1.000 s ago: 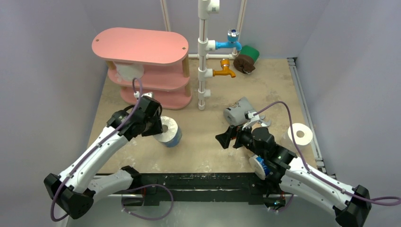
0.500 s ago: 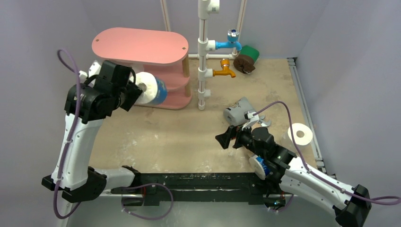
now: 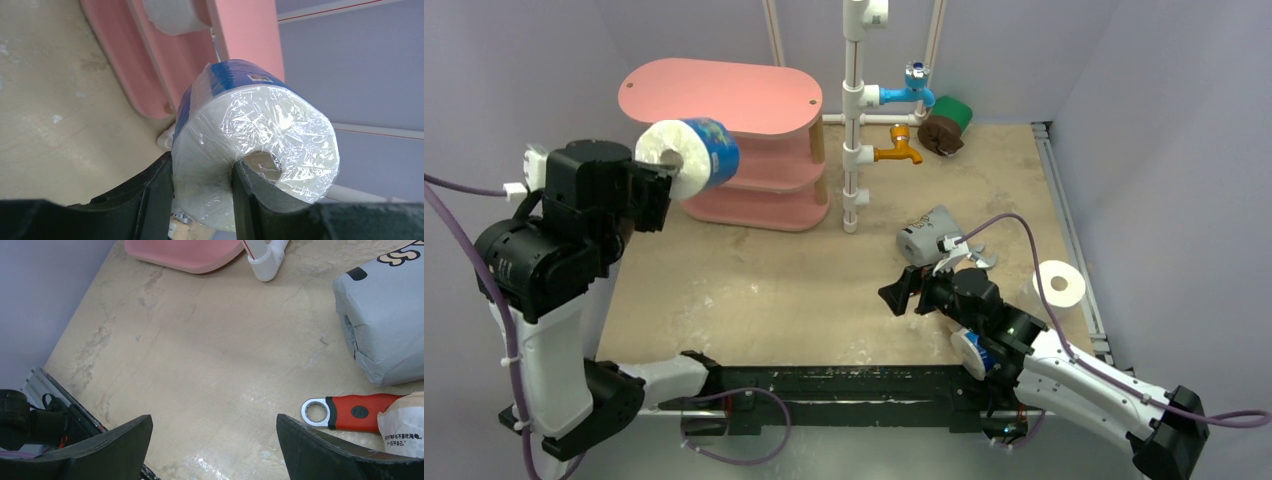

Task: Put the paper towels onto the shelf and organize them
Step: Place the paper towel on the shelf.

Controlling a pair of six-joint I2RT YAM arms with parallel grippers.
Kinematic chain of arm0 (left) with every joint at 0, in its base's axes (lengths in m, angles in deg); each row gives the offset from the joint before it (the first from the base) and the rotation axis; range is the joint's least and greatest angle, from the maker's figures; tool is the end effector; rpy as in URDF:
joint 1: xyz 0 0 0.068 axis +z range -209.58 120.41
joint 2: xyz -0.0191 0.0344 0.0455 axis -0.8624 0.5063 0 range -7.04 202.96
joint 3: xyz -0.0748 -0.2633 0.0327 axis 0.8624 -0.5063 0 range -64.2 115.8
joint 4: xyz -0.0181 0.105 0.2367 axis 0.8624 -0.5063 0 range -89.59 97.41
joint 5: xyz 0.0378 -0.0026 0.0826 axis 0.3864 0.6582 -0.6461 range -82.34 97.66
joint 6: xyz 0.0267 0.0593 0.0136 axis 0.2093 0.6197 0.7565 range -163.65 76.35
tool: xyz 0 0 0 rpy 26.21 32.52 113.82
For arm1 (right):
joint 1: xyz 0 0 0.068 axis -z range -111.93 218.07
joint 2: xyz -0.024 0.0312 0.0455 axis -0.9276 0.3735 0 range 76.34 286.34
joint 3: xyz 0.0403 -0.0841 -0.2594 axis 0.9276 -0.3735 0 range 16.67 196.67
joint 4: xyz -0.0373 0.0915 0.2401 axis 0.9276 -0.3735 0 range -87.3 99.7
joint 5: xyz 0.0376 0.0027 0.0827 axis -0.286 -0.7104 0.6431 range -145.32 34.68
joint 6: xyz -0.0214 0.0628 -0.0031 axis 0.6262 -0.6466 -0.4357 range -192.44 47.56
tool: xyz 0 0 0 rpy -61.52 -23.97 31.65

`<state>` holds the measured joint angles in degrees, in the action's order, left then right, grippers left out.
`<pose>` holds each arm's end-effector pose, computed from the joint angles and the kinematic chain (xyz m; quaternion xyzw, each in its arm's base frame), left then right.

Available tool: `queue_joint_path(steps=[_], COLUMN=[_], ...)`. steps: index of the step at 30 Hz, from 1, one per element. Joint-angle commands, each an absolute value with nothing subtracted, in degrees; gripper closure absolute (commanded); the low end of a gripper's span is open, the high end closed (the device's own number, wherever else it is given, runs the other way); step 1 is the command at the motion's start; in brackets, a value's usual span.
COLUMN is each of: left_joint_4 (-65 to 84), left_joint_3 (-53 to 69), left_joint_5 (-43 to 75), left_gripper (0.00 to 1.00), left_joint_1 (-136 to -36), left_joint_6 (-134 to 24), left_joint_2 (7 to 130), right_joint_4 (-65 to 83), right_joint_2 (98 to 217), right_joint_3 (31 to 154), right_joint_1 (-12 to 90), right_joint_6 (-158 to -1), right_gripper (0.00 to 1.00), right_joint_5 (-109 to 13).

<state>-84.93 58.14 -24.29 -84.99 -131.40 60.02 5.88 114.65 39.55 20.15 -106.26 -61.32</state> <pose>0.1019 -0.0177 0.5217 -0.5504 0.6729 -0.2219 0.4417 0.1247 0.1300 0.2305 -0.0698 0.8118 0.3461 0.4651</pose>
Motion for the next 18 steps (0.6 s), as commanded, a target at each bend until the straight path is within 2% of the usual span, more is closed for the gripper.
queue_joint_path(steps=[1, 8, 18], left_joint_4=[-87.8, -81.0, -78.0], left_joint_3=[68.7, 69.4, 73.1], left_joint_5=[-27.2, -21.2, -21.0], left_gripper=[0.98, 1.00, 1.00], left_joint_1=[-83.7, -79.8, -78.7], left_joint_6=[-130.5, -129.9, -129.9], left_joint_2=[69.3, 73.0, 77.5], right_joint_4=[8.1, 7.5, 7.8], right_joint_2=[115.3, 114.7, 115.2], right_joint_3=[39.7, 39.5, 39.5], right_joint_1=[20.4, 20.3, 20.3], right_joint_6=[-105.6, -105.8, -105.8], right_gripper=[0.03, 0.03, 0.03], right_joint_5=[-60.9, -61.4, -61.4])
